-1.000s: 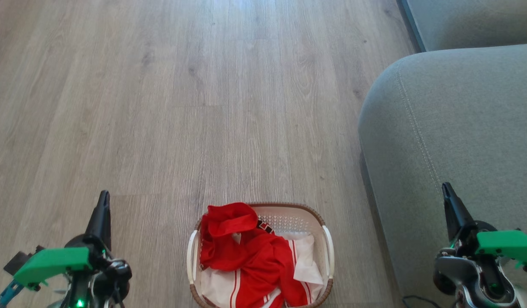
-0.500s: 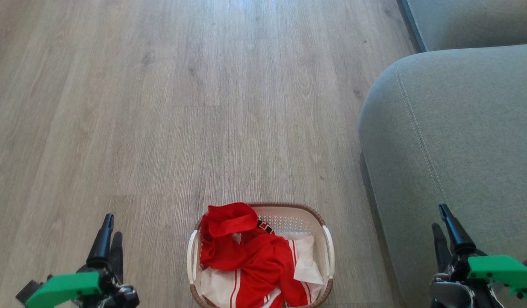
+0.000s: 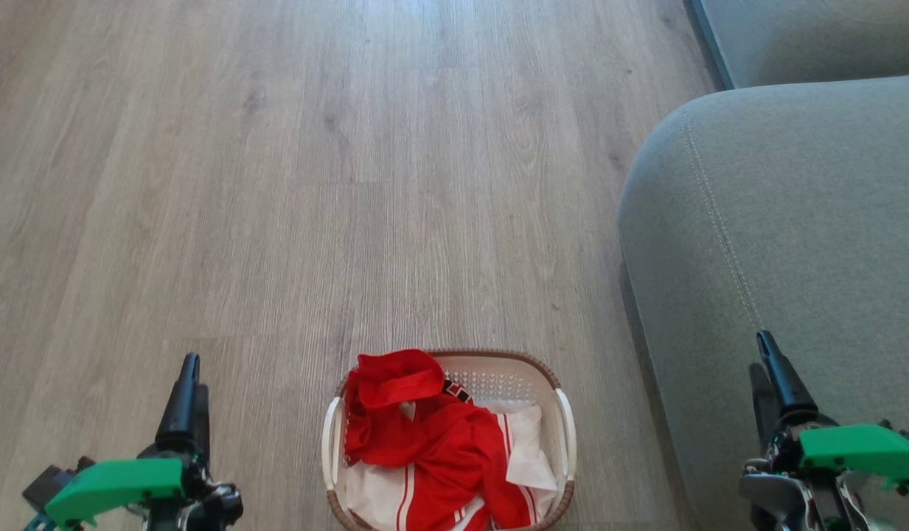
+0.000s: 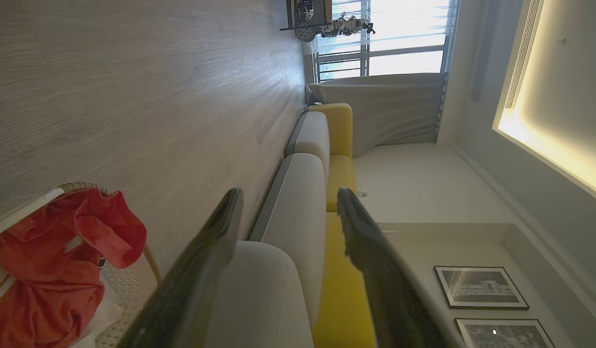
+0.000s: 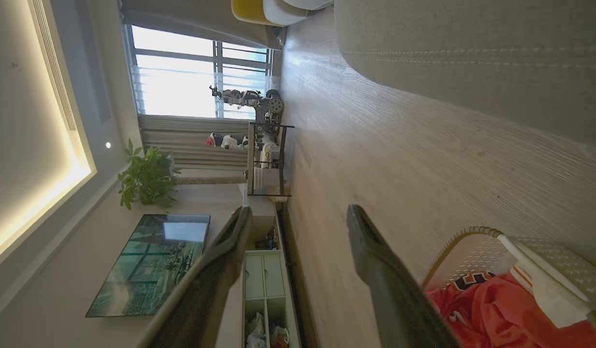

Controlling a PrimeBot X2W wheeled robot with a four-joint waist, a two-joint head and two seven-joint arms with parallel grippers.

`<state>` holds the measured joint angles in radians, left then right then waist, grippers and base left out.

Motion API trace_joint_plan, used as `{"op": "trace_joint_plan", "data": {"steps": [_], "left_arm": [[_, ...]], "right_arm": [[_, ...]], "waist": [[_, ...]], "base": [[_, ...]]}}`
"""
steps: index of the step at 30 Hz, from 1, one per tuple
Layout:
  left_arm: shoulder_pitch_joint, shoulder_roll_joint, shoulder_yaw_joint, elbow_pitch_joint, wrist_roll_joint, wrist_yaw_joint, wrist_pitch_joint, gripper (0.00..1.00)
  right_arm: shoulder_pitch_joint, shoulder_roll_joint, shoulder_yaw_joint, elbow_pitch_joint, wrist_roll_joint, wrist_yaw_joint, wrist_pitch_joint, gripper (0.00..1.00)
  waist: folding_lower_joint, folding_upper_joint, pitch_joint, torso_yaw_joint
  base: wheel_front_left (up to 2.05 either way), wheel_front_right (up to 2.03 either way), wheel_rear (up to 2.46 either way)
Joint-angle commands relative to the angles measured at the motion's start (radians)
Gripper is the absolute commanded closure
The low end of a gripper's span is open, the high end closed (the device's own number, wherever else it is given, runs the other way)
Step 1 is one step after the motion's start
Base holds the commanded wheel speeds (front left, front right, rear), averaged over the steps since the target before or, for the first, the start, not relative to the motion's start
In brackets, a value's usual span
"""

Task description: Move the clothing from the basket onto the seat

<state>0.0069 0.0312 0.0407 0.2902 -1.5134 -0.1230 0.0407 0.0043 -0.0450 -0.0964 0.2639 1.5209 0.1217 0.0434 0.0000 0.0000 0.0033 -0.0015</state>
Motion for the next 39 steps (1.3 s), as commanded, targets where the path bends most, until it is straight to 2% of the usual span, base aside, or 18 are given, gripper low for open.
{"op": "trace_joint_plan", "data": {"steps": [1,7,19,33,39], "left_arm": [[-0.052,0.010,0.000,-0.048,0.034,-0.002,-0.013,0.00],[-0.056,0.010,-0.007,-0.065,0.107,-0.002,-0.028,0.00],[-0.061,0.011,-0.026,-0.100,0.337,-0.003,-0.063,0.00],[-0.062,0.013,-0.045,-0.132,0.607,0.012,-0.104,0.00],[-0.063,0.013,-0.056,-0.140,0.689,0.018,-0.121,0.00]], "right_arm": [[-0.044,-0.006,0.007,-0.049,-0.031,0.002,-0.013,0.00],[-0.045,-0.015,0.029,-0.070,-0.100,0.003,-0.028,0.00],[-0.044,-0.032,0.071,-0.097,-0.273,0.003,-0.063,0.00],[-0.045,-0.040,0.090,-0.110,-0.561,0.004,-0.105,0.00],[-0.043,-0.036,0.096,-0.126,-0.652,0.005,-0.122,0.00]], "waist": [[0.0000,0.0000,0.000,0.000],[0.0000,0.0000,0.000,0.000],[0.0000,0.0000,0.000,-0.001],[0.0000,0.0000,-0.001,0.000],[0.0000,0.0000,0.000,-0.001]], "base": [[0.00,0.00,0.00],[0.00,0.00,0.00],[0.00,0.00,0.00],[0.00,0.00,0.00],[0.00,0.00,0.00]]}}
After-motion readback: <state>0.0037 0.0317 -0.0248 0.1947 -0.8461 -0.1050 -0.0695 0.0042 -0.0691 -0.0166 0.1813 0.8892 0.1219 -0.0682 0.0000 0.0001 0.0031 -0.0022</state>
